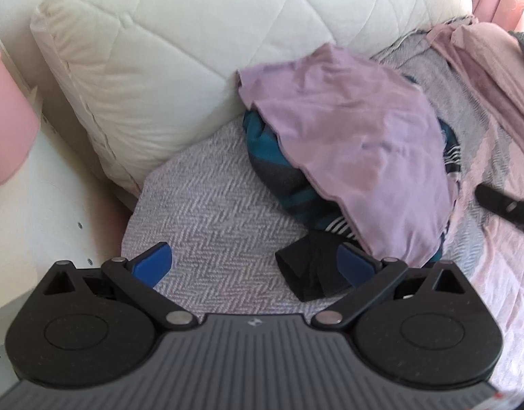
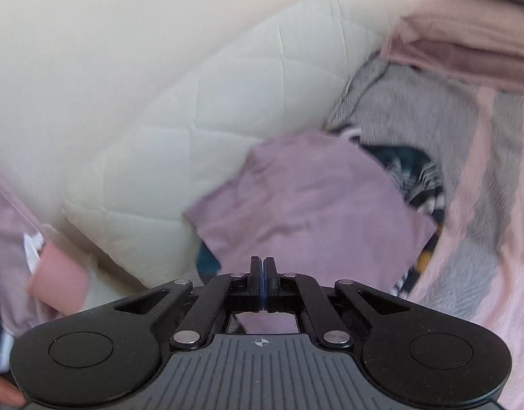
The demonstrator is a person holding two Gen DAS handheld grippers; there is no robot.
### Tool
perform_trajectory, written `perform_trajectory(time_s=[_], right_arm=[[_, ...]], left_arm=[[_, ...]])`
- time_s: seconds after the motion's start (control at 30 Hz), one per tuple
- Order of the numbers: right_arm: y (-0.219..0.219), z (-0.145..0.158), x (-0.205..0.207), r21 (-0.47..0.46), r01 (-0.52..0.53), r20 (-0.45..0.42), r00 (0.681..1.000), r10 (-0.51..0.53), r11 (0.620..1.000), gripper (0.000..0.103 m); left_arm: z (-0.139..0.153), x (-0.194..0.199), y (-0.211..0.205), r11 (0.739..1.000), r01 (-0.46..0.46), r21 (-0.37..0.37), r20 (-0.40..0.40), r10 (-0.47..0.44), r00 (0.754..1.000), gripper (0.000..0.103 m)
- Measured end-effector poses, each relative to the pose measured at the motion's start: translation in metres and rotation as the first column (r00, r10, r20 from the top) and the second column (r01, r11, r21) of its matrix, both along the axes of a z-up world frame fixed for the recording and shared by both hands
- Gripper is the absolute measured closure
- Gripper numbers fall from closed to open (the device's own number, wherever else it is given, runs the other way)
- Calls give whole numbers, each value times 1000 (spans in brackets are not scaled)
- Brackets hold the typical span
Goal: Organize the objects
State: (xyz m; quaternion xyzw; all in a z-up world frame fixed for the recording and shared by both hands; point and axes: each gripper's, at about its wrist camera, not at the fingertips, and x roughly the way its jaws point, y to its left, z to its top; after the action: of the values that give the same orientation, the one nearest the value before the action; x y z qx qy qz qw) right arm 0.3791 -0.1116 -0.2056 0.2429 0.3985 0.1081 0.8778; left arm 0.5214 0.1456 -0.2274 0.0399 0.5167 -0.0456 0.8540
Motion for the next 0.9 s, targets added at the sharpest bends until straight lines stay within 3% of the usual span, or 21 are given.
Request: perform_trajectory(time_s=[0.03, 0.07, 0.1, 0.13, 0.17, 0.37, 0.53, 0.57, 0.6, 0.63, 0.7, 0.8, 0.9], right_arm=[[1, -1, 3, -41, -27, -44, 999, 25, 999, 103], [6, -4, 3, -113, -64, -85, 995, 55, 991, 96], [13, -9, 2, -196, -105, -112, 990, 85, 975, 86], [21, -14, -3, -261, -147, -114, 986, 121, 954, 65], [27, -19, -8, -307, -184, -101, 982, 161, 934, 59], [91, -63, -6, -505, -351, -113, 933, 343, 788, 58], [130, -100, -1, -661, -400, -133, 896, 425, 635, 58], [131, -103, -1, -670, -405, -132, 890, 438, 622, 59], [128, -101, 0, -660, -410, -121, 885, 449, 629, 64], [123, -98, 1, -628, -419, -111, 883, 457, 656, 87], [111, -87, 5, -579, -410, -100, 893, 438, 704, 103], [87, -60, 9, -505, -341, -39, 927, 374, 793, 103], [54, -26, 18, -346, -224, 22, 969, 247, 911, 103]], left_arm=[[4, -1, -1, 1000, 0, 2, 3, 0, 1000, 2], [7, -1, -1, 1000, 0, 0, 3, 0, 1000, 2], [9, -1, -1, 1000, 0, -2, -1, 0, 1000, 2], [11, -1, -1, 1000, 0, -4, -4, 0, 1000, 2], [11, 0, 0, 1000, 2, -2, -5, -2, 1000, 2], [-5, 10, 11, 999, -29, 18, -11, 29, 1000, 2], [-16, 12, 22, 998, -52, 18, -12, 52, 999, 2], [-18, 12, 24, 998, -55, 18, -16, 55, 998, 2], [-20, 12, 25, 998, -57, 19, -19, 57, 998, 2], [-21, 12, 27, 998, -58, 21, -23, 59, 998, 2], [-23, 10, 28, 998, -62, 23, -28, 63, 998, 2], [-22, 8, 28, 998, -58, 16, -33, 58, 998, 2], [-21, 6, 20, 999, -38, 15, -37, 38, 999, 2]])
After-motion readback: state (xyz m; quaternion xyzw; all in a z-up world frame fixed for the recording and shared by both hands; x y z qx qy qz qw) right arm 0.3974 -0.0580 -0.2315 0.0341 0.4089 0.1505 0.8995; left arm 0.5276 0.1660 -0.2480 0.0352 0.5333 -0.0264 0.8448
